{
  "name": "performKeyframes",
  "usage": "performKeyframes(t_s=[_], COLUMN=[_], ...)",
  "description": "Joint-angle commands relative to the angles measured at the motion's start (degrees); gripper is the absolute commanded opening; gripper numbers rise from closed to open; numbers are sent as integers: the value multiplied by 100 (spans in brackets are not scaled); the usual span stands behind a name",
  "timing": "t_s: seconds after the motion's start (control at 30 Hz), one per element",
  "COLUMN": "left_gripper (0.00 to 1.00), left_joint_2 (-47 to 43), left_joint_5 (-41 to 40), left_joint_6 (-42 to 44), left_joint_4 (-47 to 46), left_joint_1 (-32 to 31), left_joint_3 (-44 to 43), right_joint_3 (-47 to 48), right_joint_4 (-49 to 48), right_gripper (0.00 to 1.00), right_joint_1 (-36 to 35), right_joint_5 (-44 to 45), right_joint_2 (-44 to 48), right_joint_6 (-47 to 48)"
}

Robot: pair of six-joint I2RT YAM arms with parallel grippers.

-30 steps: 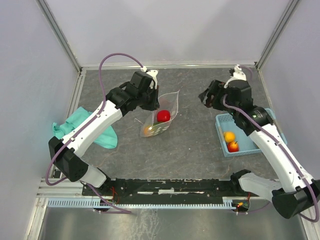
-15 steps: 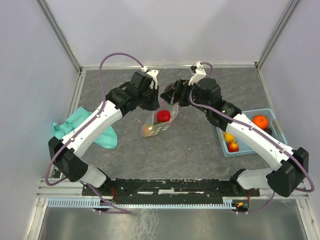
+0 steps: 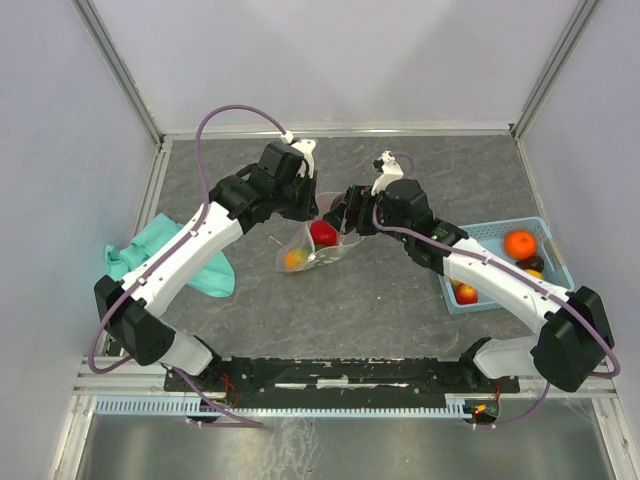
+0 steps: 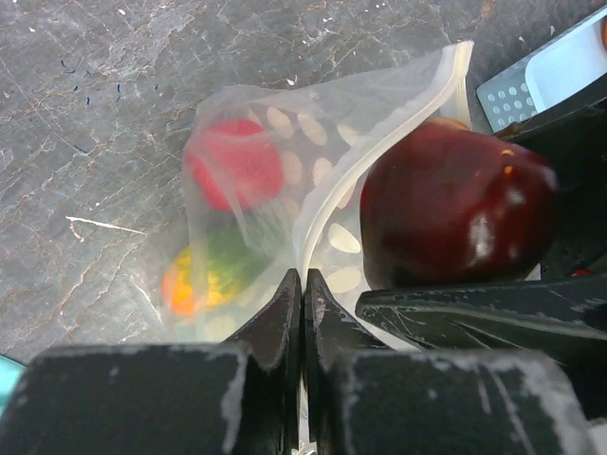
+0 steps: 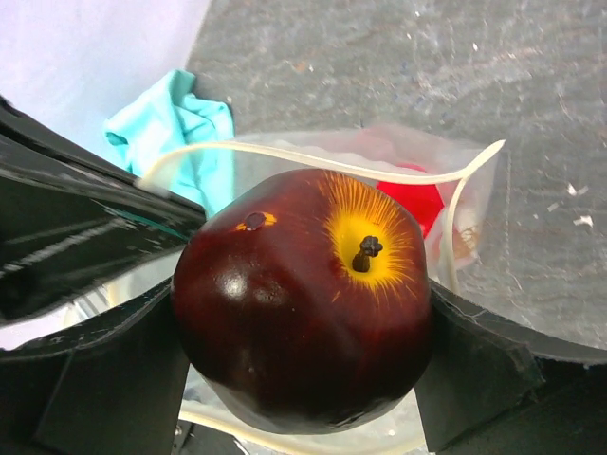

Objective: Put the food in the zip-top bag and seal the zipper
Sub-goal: Place the fake fruit in the zipper food storage bag.

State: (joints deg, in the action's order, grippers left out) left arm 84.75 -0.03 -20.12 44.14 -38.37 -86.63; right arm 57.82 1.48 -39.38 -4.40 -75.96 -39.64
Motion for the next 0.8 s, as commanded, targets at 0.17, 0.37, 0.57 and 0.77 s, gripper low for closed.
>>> performKeyframes(t_s=[0.17,0.37,0.57,0.77], left_gripper=[3,3,3,3], left_joint_2=[-179,-211,-218,-196], left_joint_5=[26,63,95,130], left_joint_6=[94,70,45,37], left_joint_4=[-239,-239,-236,-233], left_joint_1=[-21,-21,-21,-21], left_joint_3=[-124,-113,-58,-63], right_joint_3=[122,358,528,569], right_joint_4=[189,501,793,944], right_gripper=[79,84,91,97], right_joint_1=[-2,-3,-4,-2], right_joint_5=[356,435,512,579], right_joint_2=[19,-82,-54,104], right_joint_6=[343,272,221,228])
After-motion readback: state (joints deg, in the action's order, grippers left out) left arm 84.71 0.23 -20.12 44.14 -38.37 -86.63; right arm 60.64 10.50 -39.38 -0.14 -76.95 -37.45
